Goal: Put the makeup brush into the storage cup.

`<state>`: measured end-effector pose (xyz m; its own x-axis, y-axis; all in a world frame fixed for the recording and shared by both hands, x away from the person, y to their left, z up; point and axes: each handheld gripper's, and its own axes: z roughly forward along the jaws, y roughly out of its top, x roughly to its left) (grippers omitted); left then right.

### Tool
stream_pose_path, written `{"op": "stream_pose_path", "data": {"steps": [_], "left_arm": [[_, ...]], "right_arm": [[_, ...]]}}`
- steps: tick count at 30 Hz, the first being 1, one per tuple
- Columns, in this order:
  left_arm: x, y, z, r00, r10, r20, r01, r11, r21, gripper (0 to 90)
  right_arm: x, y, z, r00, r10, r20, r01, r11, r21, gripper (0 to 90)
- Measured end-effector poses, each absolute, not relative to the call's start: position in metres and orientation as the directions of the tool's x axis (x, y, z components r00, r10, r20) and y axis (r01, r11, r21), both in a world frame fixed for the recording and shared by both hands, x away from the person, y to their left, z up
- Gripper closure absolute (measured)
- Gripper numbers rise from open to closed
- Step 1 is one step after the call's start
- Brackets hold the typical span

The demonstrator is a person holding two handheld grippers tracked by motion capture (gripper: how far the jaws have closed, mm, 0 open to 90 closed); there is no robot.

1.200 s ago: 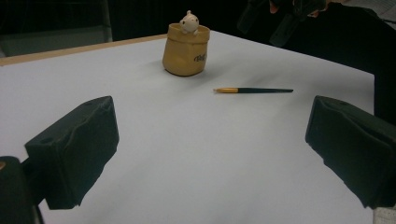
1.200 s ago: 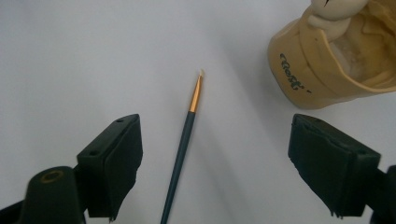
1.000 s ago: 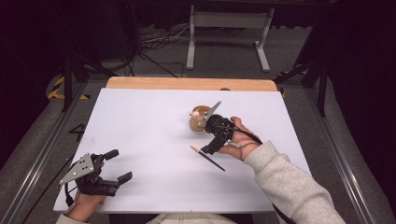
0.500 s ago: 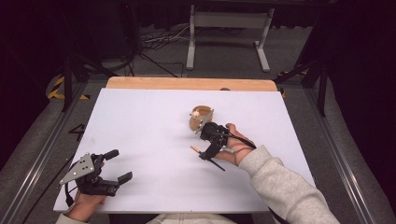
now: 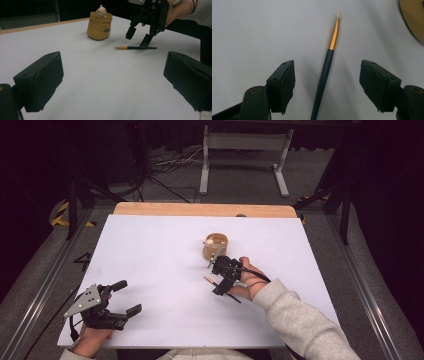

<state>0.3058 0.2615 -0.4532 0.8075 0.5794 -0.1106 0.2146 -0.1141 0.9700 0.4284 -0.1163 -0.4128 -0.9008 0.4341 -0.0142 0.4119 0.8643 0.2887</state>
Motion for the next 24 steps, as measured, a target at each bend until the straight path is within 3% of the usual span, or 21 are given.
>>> {"op": "stream_pose_path", "data": {"steps": [24], "left_arm": [[0.306, 0.2615, -0.4532, 0.809, 0.578, -0.11, 0.217, -0.119, 0.969, 3.4]], "right_arm": [[0.4271, -0.1117, -0.4197, -0.883, 0.469, -0.027, 0.449, 0.86, 0.243, 67.0]]}}
